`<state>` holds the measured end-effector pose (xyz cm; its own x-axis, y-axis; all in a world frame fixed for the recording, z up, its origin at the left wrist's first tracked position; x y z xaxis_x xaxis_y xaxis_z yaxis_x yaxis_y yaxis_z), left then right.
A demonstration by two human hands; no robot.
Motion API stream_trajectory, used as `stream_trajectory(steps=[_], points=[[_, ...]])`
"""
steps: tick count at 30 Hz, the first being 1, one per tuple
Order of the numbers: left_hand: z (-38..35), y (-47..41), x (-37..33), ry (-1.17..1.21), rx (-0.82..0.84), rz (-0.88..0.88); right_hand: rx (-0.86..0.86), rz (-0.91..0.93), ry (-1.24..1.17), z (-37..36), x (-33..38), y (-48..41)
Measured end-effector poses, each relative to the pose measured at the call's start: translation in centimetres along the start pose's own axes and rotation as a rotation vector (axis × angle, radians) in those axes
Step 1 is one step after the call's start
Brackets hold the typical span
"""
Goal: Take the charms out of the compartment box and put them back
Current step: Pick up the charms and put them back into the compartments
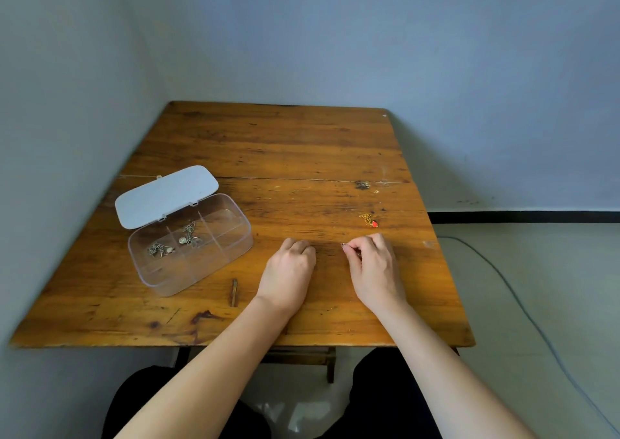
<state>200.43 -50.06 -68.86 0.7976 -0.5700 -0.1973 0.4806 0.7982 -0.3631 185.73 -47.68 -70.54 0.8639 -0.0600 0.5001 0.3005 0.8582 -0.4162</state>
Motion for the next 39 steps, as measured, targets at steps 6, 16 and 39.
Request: stream_trajectory(steps=[6, 16, 39], points=[[0.4, 0.1, 0.6, 0.034, 0.050, 0.046, 0.005, -0.043, -0.029, 0.0, -0.2, -0.1], [3.2, 3.1, 4.4, 0.174, 0.052, 0.287, 0.050, -0.157, -0.087, -0.1, -0.9, -0.3], [15.2, 6.5, 19.8, 0.064, -0.084, 0.615, 0.043, -0.108, -0.636, 1.2, 16.0, -6.2]])
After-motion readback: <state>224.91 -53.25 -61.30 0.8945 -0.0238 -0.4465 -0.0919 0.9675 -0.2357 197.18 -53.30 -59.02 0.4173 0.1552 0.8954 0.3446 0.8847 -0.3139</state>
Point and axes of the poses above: each hand's wrist, its own y-axis away from the middle knuckle, its own z-axis out of the back of the hand, x = y × z, the point moved 10 cm from there along -y, towards the middle knuckle, and after that the axes turned 8 degrees about -x, right-handed, at the moved point
